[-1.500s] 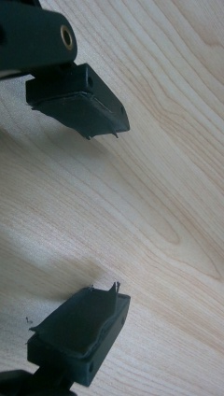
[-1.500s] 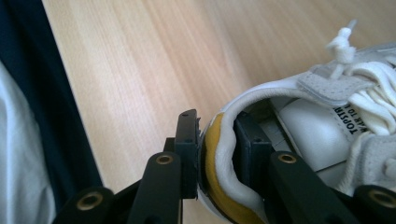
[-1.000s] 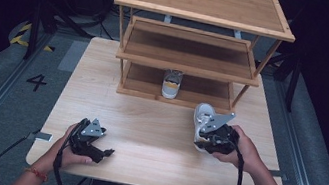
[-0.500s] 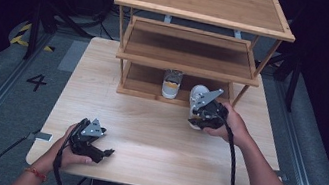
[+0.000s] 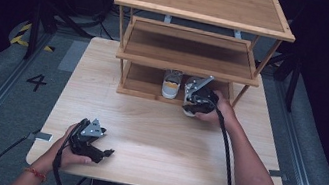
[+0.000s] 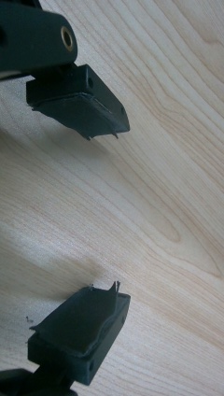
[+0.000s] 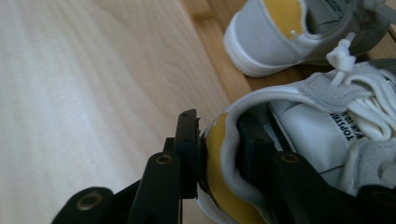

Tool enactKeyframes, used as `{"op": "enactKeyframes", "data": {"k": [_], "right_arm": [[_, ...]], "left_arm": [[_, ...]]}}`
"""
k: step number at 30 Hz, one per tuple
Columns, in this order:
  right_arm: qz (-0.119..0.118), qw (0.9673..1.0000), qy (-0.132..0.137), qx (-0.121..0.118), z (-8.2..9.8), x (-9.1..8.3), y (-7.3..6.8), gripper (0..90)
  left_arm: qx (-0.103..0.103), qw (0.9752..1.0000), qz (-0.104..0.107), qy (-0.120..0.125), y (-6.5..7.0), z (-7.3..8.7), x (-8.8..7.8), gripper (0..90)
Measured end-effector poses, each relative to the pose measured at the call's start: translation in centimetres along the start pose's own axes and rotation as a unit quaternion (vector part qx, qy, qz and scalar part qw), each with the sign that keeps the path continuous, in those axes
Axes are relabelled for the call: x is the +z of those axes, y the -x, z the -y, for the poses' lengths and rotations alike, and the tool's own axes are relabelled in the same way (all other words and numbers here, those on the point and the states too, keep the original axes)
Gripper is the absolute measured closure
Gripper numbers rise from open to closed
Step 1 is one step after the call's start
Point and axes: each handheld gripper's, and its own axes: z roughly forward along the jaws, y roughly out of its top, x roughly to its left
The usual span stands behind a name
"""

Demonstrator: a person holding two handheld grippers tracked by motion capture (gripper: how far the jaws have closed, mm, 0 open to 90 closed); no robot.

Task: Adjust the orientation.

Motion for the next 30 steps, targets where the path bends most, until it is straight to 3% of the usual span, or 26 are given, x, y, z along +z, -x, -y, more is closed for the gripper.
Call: {"op": "enactKeyframes", "data": {"k": [8, 10, 14, 16, 17, 19, 25, 27, 28, 30], "right_arm": [[-0.005, 1.0000, 0.005, 0.003, -1.0, 1.8, 1.9, 72.5], [0.006, 1.0000, 0.003, 0.007, -1.2, 2.1, 2.2, 72.2], [0.006, 0.9999, -0.003, -0.008, -1.2, 3.2, 2.5, 71.2], [0.017, 0.9998, -0.003, -0.014, -1.2, 3.7, 2.6, 68.5], [0.017, 0.9998, -0.003, -0.014, -1.2, 3.7, 2.6, 68.5], [0.040, 0.9991, 0.004, -0.011, -1.0, 3.7, 2.6, 64.4], [0.044, 0.9990, 0.008, -0.002, -0.6, 3.4, 2.3, 60.4], [0.057, 0.9984, 0.008, 0.004, -0.4, 3.2, 1.9, 55.5], [0.055, 0.9985, 0.007, 0.000, -0.3, 3.1, 1.8, 43.3], [0.062, 0.9976, 0.028, 0.016, -0.3, 2.6, 1.7, 45.7]], "left_arm": [[-0.001, 1.0000, 0.000, 0.001, 0.0, 0.0, 0.0, 16.4], [-0.001, 1.0000, 0.000, 0.001, 0.0, 0.0, 0.0, 16.4], [-0.001, 1.0000, -0.001, 0.002, 0.1, 0.0, 0.0, 16.6], [0.000, 1.0000, -0.002, 0.002, 0.1, 0.0, 0.0, 16.8], [0.000, 1.0000, -0.002, 0.002, 0.1, 0.0, 0.0, 16.9], [0.000, 1.0000, -0.001, 0.002, 0.2, 0.0, 0.0, 16.8], [0.002, 1.0000, -0.001, 0.002, 0.2, 0.0, 0.0, 16.8], [0.004, 1.0000, 0.000, 0.001, 0.1, 0.0, 0.0, 16.8], [0.004, 1.0000, 0.000, 0.001, 0.1, 0.0, 0.0, 16.8], [0.004, 1.0000, 0.001, 0.001, 0.1, 0.0, 0.0, 16.8]]}}
